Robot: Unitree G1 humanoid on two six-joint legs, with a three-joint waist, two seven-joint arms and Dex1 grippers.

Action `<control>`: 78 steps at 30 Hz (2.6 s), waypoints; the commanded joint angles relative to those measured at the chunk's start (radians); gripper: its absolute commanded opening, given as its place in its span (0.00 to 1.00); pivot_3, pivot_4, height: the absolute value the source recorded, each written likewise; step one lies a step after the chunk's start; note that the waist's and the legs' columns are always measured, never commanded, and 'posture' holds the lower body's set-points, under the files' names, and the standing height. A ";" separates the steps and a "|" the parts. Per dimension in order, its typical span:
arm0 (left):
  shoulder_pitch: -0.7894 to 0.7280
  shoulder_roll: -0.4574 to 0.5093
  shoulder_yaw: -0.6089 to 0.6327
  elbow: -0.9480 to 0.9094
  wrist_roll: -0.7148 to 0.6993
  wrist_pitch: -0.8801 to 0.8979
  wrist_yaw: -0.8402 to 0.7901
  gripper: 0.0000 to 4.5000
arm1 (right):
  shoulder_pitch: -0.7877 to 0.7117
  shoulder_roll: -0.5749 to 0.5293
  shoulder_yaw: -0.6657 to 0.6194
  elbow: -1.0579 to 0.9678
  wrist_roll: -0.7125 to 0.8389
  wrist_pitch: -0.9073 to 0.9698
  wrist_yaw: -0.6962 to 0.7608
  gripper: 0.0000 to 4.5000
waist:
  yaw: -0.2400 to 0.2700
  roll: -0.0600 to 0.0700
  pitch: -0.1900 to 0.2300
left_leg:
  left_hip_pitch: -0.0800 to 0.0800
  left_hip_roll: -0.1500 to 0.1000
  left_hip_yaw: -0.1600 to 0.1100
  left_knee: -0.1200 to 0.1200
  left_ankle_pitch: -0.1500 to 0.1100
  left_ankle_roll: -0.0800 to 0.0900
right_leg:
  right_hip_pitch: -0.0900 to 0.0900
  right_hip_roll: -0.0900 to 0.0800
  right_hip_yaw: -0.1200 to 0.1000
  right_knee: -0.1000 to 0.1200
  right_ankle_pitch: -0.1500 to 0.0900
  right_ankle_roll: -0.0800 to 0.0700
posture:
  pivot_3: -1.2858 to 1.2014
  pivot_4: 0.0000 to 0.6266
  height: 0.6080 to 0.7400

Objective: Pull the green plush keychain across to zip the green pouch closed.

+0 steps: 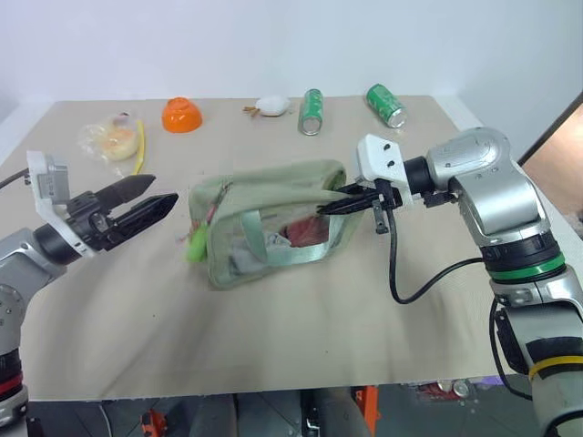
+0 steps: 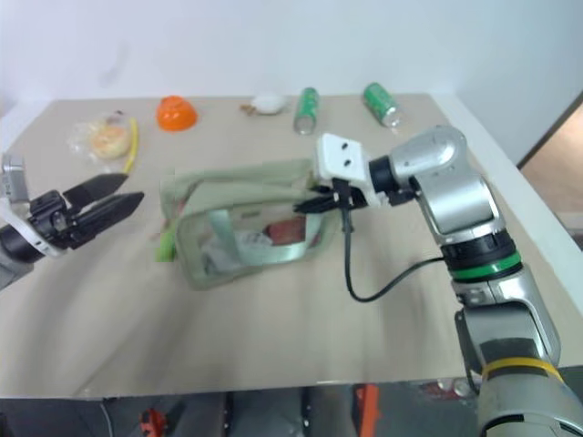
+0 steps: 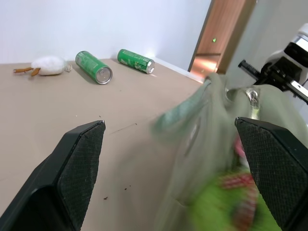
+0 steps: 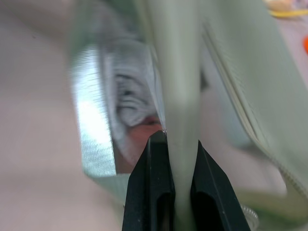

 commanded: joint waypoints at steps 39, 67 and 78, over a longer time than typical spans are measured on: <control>-0.045 0.017 -0.015 -0.043 -0.135 0.020 -0.010 1.00 | 0.040 0.004 -0.329 0.005 0.337 0.272 -0.101 0.76 | 0.002 -0.003 -0.001 | 0.000 -0.002 0.002 0.003 -0.001 0.001 | -0.002 0.003 0.009 0.000 0.004 0.001 | 0.52 0.24 1.00; -0.051 0.027 -0.049 -0.031 -0.092 0.016 -0.022 1.00 | 0.167 0.021 -0.213 0.090 0.241 0.131 -0.143 0.18 | -0.001 -0.003 -0.001 | 0.000 -0.002 0.003 0.004 -0.001 0.001 | -0.003 0.003 0.013 0.000 0.005 0.002 | 0.52 0.24 1.00; -0.002 0.002 -0.136 0.188 0.172 -0.068 -0.002 1.00 | 0.190 0.027 -0.216 0.060 0.249 0.160 -0.182 0.01 | -0.001 -0.005 -0.001 | 0.001 -0.002 0.003 0.004 -0.001 0.001 | -0.003 0.004 0.013 0.000 0.005 0.002 | 0.52 0.24 1.00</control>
